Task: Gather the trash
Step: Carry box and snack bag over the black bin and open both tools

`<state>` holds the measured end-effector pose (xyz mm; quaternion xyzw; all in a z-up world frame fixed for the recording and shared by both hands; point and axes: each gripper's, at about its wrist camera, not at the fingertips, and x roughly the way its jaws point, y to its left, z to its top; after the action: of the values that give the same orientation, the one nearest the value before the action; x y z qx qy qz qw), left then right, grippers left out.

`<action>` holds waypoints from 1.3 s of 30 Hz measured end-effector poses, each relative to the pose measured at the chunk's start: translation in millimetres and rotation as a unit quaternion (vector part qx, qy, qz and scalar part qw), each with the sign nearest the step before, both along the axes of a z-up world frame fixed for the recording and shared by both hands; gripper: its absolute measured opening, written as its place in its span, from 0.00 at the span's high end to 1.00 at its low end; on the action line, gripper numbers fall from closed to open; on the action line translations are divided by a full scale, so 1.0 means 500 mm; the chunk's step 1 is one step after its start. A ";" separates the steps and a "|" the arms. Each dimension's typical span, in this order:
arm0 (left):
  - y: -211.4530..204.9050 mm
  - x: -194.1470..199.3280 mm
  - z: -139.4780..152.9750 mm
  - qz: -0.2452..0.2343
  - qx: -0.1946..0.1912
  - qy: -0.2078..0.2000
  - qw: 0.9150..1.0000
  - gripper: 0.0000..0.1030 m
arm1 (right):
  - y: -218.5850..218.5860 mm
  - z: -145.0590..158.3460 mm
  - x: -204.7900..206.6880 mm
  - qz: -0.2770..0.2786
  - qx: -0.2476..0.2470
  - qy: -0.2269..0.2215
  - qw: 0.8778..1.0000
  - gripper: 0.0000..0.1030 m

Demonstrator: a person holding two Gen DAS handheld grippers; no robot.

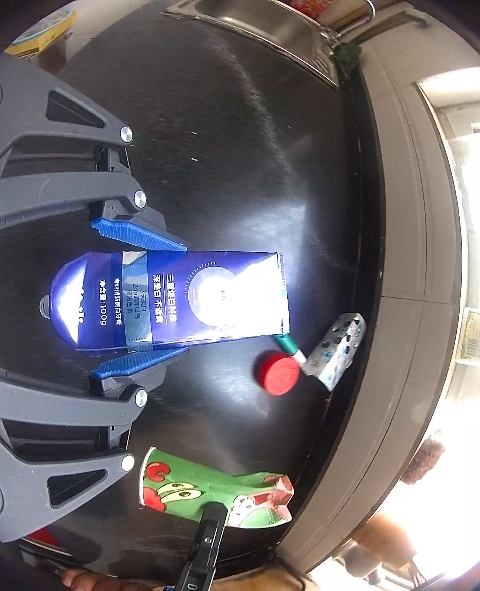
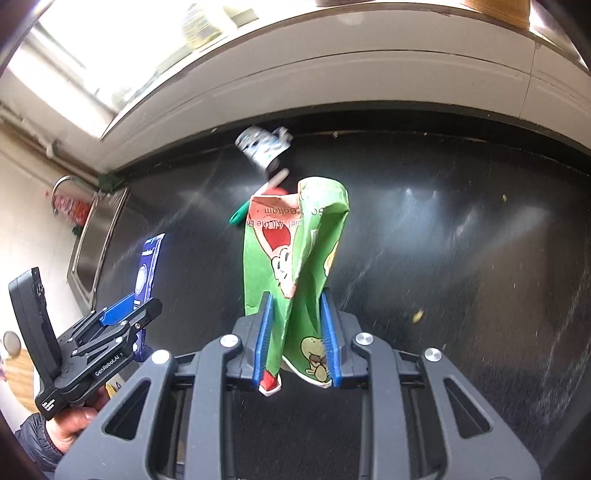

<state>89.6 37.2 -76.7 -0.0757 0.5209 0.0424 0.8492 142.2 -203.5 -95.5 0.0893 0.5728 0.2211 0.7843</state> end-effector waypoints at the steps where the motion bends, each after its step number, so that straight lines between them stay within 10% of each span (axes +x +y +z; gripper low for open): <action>1: 0.006 -0.017 0.000 0.001 0.000 -0.002 1.000 0.52 | 0.006 0.001 -0.007 0.001 0.001 0.000 1.000 0.75; 11: 0.045 -0.101 0.026 0.027 0.005 -0.023 0.999 0.52 | 0.081 0.043 -0.071 0.037 0.002 -0.019 0.999 0.74; 20: 0.197 -0.262 0.078 0.146 0.032 -0.050 0.987 0.51 | 0.335 0.084 -0.126 0.189 0.008 -0.050 0.981 0.74; 31: 0.391 -0.618 0.026 0.363 0.052 -0.012 0.930 0.51 | 0.768 0.077 -0.409 0.460 0.026 -0.043 0.886 0.73; 39: 0.448 -0.780 -0.083 0.439 0.007 0.024 0.898 0.51 | 0.915 -0.019 -0.595 0.562 -0.021 -0.032 0.826 0.72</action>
<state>-300.6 261.3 -118.0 -0.2896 0.4548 0.4166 0.7319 -155.4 253.9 -104.9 -0.2713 0.5030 0.6145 0.5438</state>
